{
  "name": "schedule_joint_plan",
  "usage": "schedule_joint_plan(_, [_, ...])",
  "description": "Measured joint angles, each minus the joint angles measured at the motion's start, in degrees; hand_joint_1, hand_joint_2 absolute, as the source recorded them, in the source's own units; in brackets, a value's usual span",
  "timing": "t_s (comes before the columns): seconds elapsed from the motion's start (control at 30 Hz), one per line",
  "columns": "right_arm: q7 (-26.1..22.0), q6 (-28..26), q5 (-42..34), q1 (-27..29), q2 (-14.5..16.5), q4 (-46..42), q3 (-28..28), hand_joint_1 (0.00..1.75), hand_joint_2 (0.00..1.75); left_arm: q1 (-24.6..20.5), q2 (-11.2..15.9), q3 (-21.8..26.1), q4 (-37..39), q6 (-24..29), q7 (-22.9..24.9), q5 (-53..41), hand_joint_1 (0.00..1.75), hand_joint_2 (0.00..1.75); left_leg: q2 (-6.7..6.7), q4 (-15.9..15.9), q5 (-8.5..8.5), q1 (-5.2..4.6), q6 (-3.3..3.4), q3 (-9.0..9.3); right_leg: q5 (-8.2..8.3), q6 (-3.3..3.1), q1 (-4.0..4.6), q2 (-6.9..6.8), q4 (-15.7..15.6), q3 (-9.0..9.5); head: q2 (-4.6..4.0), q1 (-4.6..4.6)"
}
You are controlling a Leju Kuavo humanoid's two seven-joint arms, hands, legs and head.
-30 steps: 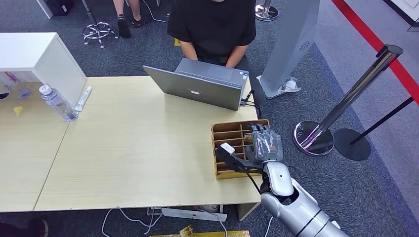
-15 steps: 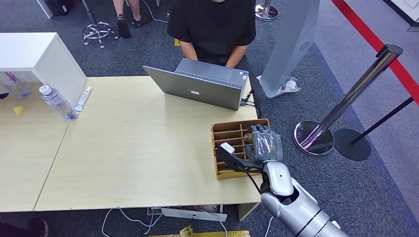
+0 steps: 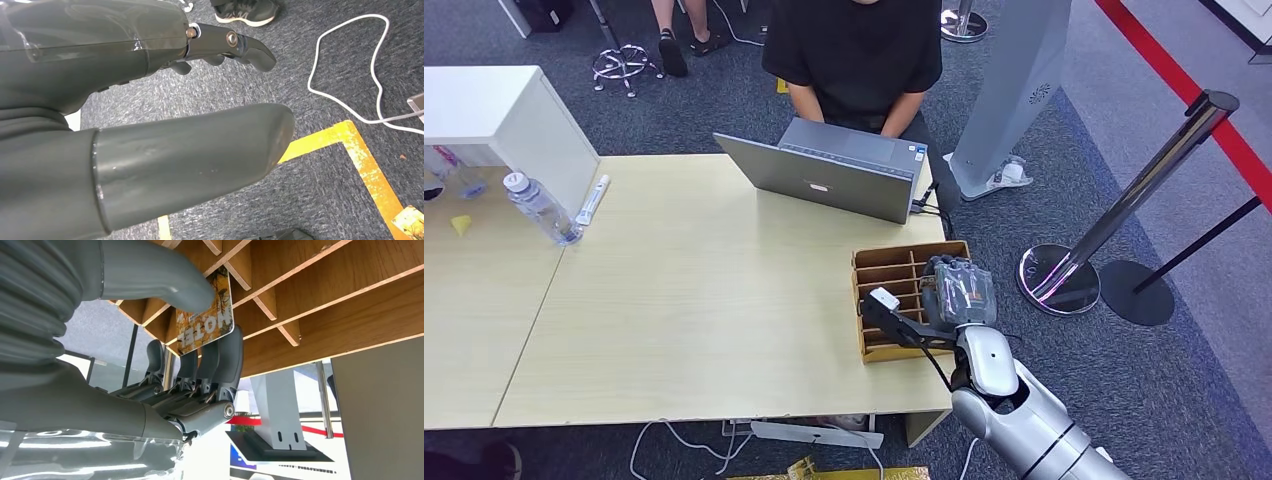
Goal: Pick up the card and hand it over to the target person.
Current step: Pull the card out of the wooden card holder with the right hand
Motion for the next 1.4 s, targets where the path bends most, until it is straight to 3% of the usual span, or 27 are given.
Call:
schedule_joint_plan(0.07, [-0.03,-0.01,-0.03,0.01,0.03,0.04,0.05,1.37,1.75,0.00,0.00,0.00,0.02,0.02,0.04,-0.01,0.00,0.00,0.00,-0.04,0.02,0.00,-0.01,0.03,0.02,0.00,0.00,0.00,-0.03,0.03,0.00,0.00])
schedule_joint_plan(0.2, [-0.05,0.35,-0.08,0.08,0.06,0.14,0.30,1.47,1.75,-0.01,0.00,-0.01,0.03,0.07,0.24,-0.07,0.00,0.00,-0.02,0.04,-0.03,0.00,0.01,-0.04,-0.04,0.00,0.00,-0.02,0.04,-0.03,0.00,0.00])
schedule_joint_plan(0.63, [-0.15,1.00,-0.37,-0.14,-0.71,-2.02,0.39,1.58,1.75,0.03,0.05,0.26,-0.02,0.15,0.24,-0.13,0.00,0.00,0.00,-0.05,0.04,0.01,-0.02,0.03,0.03,-0.01,0.01,-0.01,-0.05,0.04,0.00,0.00])
schedule_joint_plan(0.93, [1.22,2.76,0.42,-0.77,-2.59,-9.17,-0.19,1.59,1.75,0.07,0.11,0.82,0.02,0.14,0.34,0.03,0.00,0.00,-0.04,0.09,-0.04,-0.02,0.01,-0.09,-0.05,0.01,-0.02,-0.04,0.10,-0.09,0.00,0.00])
schedule_joint_plan(1.07, [2.95,5.20,2.78,-1.84,-5.26,-20.03,-1.36,1.55,1.75,0.19,0.10,1.99,0.06,0.37,0.12,0.51,0.00,0.00,-0.03,0.20,-0.07,-0.04,0.02,-0.21,-0.09,0.02,-0.04,-0.03,0.22,-0.22,0.00,0.00])
schedule_joint_plan(1.4, [3.29,5.88,5.98,-3.34,-6.66,-29.05,-3.23,1.50,1.75,0.26,0.12,2.95,0.13,0.32,-0.12,0.86,0.00,0.00,-0.07,0.20,-0.07,-0.04,0.02,-0.21,-0.10,0.02,-0.04,-0.07,0.21,-0.21,0.00,0.00])
